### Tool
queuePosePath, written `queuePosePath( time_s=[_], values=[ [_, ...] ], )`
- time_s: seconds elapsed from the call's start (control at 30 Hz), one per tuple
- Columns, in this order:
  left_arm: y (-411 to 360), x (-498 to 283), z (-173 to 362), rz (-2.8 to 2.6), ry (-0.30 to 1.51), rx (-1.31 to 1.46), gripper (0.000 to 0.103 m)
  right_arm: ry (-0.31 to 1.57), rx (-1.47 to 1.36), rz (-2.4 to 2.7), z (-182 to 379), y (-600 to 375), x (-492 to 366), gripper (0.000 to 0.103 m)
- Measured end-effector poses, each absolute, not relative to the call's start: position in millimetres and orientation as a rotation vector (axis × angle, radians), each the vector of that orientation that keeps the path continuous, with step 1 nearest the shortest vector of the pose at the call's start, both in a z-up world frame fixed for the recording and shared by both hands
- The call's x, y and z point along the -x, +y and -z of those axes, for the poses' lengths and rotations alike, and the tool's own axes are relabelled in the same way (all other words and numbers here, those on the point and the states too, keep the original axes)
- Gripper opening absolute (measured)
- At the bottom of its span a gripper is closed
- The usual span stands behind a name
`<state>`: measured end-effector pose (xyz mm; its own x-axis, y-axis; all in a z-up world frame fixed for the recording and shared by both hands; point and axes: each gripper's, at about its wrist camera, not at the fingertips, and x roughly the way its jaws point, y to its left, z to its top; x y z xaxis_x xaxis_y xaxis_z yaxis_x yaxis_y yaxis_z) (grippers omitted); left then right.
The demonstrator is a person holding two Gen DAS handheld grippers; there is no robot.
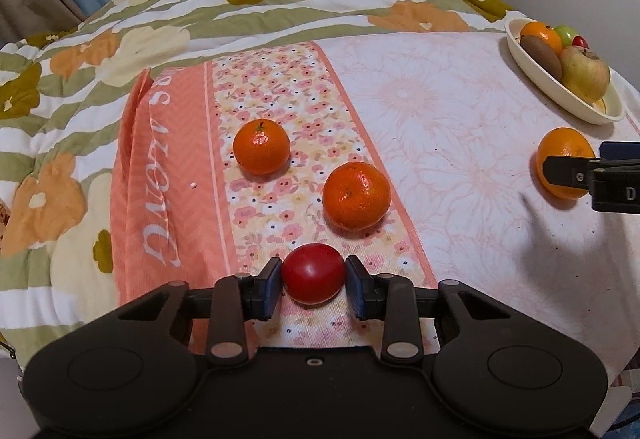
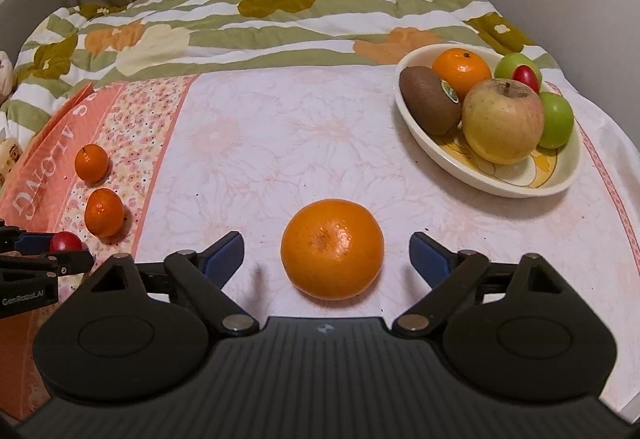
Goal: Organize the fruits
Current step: 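Grasp a red tomato with the left tool while the right tool grasps the large orange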
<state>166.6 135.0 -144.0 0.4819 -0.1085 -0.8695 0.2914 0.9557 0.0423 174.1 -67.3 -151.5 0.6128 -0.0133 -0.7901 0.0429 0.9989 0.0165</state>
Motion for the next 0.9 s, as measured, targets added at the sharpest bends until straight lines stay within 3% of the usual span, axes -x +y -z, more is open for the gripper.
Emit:
queuePosePath(
  time_s=[0.27, 0.57, 0.9],
  values=[
    [134.0, -159.3, 142.3, 0.217, 1.042, -0.18, 0.037, 0.929, -0.024, 0.006, 158.3, -70.3, -182.2, 0.097],
    [131.6, -152.2, 139.5, 0.166, 1.033, -0.14, 0.037, 0.966, 0.023, -0.042, 166.1, -72.4, -186.7, 0.077],
    [128.1, -141.0, 130.9, 0.119, 1.015, -0.116, 0.037, 0.961, 0.015, -0.083, 164.9, -80.3, -180.0, 0.075]
  ],
)
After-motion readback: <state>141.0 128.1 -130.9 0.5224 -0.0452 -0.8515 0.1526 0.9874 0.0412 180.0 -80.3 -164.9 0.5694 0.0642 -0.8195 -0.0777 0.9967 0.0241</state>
